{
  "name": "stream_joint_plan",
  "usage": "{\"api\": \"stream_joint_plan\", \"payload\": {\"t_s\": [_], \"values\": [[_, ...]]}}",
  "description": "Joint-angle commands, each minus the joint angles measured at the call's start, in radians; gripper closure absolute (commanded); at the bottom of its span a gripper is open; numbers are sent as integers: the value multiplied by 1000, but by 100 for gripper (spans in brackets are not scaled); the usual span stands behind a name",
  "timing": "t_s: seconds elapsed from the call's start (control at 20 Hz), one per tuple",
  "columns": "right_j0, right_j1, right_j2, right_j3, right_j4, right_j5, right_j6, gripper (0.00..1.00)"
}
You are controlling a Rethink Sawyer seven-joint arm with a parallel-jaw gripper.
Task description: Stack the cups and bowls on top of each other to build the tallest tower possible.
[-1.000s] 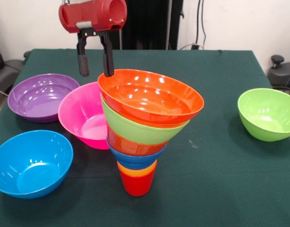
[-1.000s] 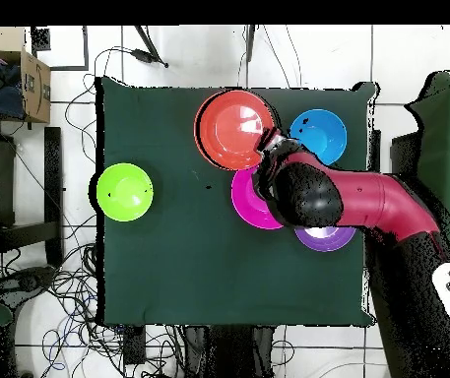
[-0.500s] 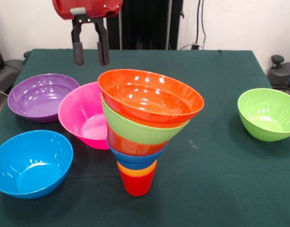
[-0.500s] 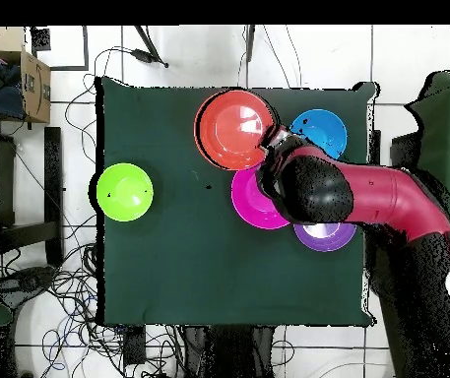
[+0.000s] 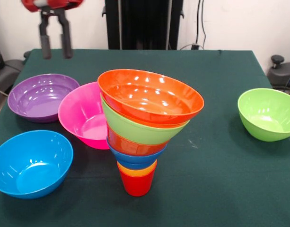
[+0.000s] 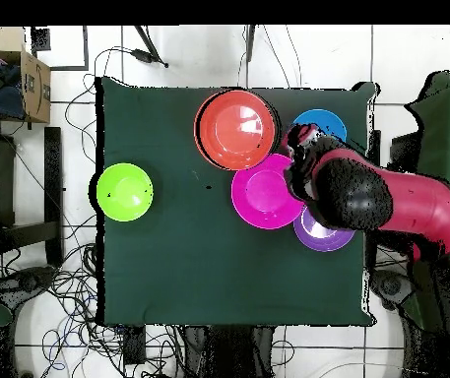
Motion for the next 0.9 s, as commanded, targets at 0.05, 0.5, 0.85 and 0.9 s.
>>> {"api": "stream_joint_plan", "payload": {"t_s": [0.05, 0.5, 0.85, 0.9], "values": [[-30, 22, 51, 69, -66, 99, -227, 0], [-40, 73, 44, 95, -157, 9, -192, 0], [-32, 106, 31, 92, -215, -20, -166, 0], [-34, 111, 32, 91, -222, -26, -163, 0]]}}
